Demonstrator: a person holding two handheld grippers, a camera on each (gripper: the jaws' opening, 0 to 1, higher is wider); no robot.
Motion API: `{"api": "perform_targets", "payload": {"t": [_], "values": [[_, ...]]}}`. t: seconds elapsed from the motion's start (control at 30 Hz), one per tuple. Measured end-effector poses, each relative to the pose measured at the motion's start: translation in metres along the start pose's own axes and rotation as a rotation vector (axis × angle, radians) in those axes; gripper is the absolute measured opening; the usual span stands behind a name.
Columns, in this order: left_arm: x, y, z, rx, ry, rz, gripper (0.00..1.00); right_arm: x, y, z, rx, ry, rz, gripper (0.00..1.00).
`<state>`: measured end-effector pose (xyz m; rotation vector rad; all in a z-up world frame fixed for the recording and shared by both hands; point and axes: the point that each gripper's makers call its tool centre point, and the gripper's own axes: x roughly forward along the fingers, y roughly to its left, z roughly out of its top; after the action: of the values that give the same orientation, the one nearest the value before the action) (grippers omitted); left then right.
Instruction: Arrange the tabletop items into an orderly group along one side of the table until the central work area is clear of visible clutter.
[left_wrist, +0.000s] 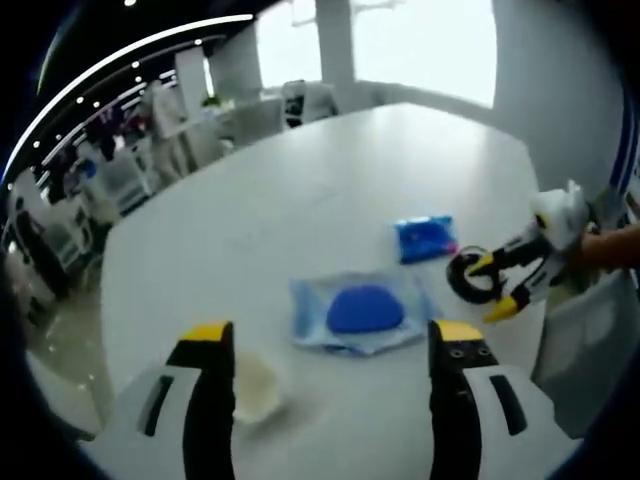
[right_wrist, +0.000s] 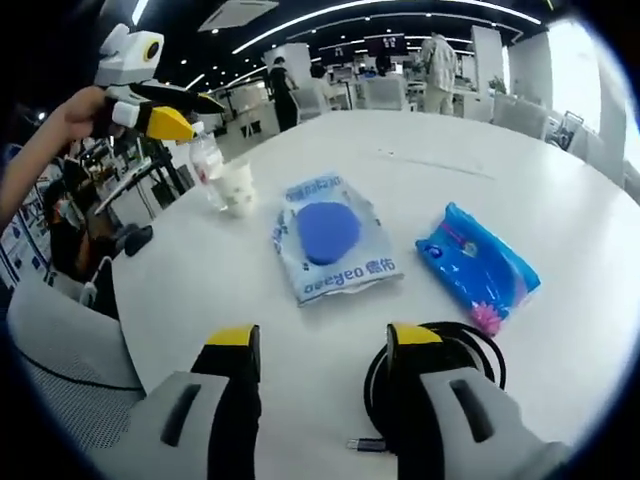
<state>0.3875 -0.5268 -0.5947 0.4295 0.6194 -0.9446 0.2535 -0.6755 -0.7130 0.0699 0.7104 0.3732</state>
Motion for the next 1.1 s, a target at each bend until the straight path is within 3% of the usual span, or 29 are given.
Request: {"api": "perform_targets", "payload": {"t": [0.2,0.3,0.57,0.9,1.0,1.1], "values": [[0.012,0.014,0.006,0.02,0.017,-0.013,0.76,0.005,0.001,0.011,0.094,-0.057,-0.032,0.56],[0.02,0.016,0.008,0.043,0.03,-0.032,0.77,0.008,0.002,0.012,0.115,-0.055,-0.042,0.58],[0.049,0.016,0.011,0.08,0.074,-0.08,0.68,0.013,-0.006,0.011,0.155,-0.066,-0.097,0.56],[0.085,0.013,0.0,0.064,0.161,-0.134,0.71,0.021,-0.004,0.006,0.214,-0.081,-0.106,0.55],[0.094,0.01,-0.006,0.049,0.195,-0.161,0.72,0.023,-0.004,0.015,0.268,-0.145,-0.107,0.58],[0.103,0.009,-0.01,0.051,0.223,-0.181,0.72,0.025,-0.004,0.016,0.292,-0.156,-0.111,0.6]]}}
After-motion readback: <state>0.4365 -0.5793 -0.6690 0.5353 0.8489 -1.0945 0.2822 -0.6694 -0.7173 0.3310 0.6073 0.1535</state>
